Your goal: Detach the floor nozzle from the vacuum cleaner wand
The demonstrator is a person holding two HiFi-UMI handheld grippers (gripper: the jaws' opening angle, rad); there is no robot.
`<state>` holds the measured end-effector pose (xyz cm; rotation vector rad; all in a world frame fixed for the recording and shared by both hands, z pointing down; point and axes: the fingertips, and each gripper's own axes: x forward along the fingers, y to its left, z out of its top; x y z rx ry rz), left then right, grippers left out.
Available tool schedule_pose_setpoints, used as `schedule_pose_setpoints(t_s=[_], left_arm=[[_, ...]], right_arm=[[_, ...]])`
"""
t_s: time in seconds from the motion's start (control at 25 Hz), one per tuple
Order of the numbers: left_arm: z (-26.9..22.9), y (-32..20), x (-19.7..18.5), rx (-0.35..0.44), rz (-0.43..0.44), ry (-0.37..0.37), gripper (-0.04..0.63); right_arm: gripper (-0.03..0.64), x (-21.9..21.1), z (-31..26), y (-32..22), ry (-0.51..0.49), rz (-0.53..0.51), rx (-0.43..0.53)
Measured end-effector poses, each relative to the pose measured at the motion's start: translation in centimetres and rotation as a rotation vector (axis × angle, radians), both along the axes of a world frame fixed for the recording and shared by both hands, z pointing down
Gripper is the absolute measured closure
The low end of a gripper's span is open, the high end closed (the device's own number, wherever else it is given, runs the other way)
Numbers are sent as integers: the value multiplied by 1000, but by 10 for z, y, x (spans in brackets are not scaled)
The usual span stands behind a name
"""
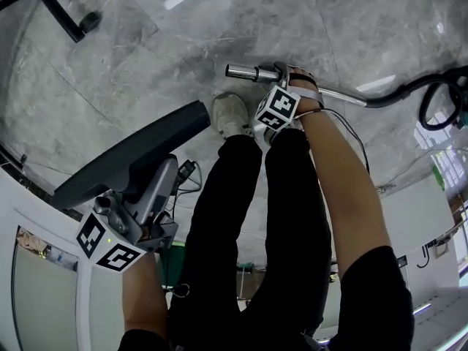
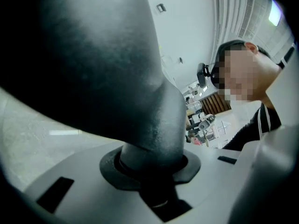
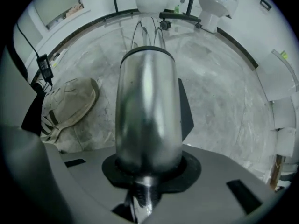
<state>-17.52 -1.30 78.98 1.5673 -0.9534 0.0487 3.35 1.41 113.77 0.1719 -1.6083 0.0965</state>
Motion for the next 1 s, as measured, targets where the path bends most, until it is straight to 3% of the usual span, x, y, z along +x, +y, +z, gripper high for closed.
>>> schedule_pose_setpoints(t_s=[0.28,0.48,0.52,0.64,0.76,0.8,0.84,1.0], left_arm=[[10,28,5,-31,79,-51,482],[-2,31,12,-36,46,-55,482],[-8,27,13,-27,37,-60,482],[-29,14,19,23,2,-66,482],[-59,2,27,61,-29,-96,482],[-72,-2,30,71,-34,-115,482],[-87,-7,33,81,-39,-134,482],[-151,-45,56,183,-69,-192,482]], right_arm=[[525,3,15,3,56,-24,-72],[375,12,9,-7,100,50,-47],[371,14,3,-12,101,59,-35],[371,14,-38,-33,35,104,34],[374,8,-111,-43,-89,223,72],[427,6,-144,-47,-142,279,92],[595,5,-180,-53,-199,335,117],[603,15,-326,-96,-399,545,216]])
